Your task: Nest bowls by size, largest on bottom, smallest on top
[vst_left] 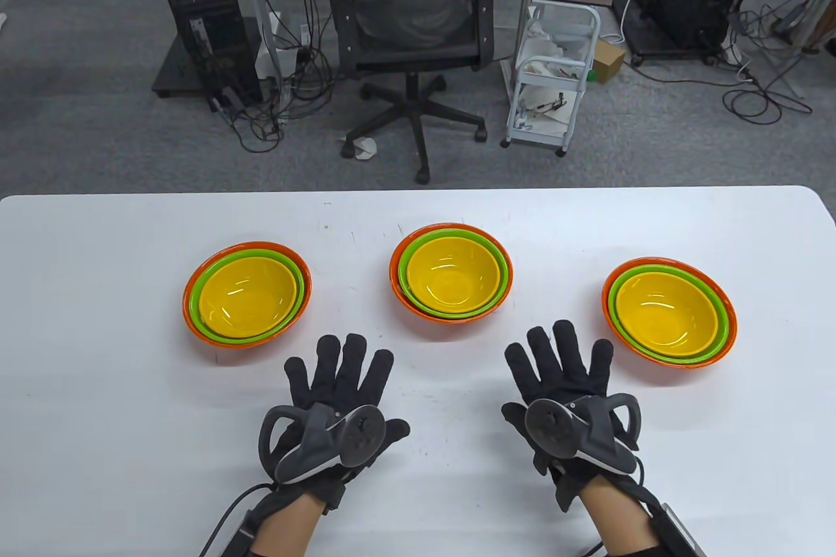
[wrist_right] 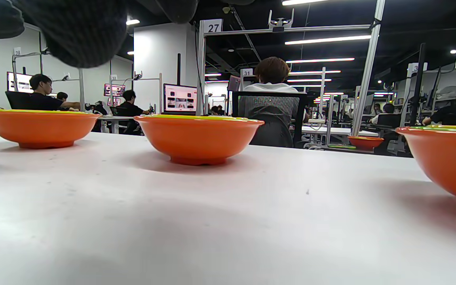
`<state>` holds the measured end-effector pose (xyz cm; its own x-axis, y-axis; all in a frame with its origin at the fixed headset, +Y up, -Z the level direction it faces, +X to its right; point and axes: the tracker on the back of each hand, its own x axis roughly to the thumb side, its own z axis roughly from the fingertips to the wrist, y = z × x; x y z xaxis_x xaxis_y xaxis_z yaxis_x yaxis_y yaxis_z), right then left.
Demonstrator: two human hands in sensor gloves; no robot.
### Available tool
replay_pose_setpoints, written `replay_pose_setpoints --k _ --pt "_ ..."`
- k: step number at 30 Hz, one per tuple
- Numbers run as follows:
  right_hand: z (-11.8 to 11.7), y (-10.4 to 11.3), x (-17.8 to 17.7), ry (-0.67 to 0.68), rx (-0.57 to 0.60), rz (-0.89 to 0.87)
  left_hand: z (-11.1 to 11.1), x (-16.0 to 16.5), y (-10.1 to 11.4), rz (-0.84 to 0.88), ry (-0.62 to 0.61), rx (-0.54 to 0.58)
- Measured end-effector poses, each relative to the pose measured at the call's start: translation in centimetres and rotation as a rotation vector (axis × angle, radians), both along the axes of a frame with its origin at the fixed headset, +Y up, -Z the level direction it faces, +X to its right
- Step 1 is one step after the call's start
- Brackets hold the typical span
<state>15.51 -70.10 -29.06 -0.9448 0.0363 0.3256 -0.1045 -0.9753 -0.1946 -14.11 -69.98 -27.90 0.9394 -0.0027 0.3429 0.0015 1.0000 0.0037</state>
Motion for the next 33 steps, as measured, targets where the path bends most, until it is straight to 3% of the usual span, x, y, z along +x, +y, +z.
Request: replay_pose_setpoints --k 33 --pt "-0.21 0.18 1.0 -0.049 -0.039 -0.053 -0.11 -0.3 -0.2 0.01 0.006 -0.031"
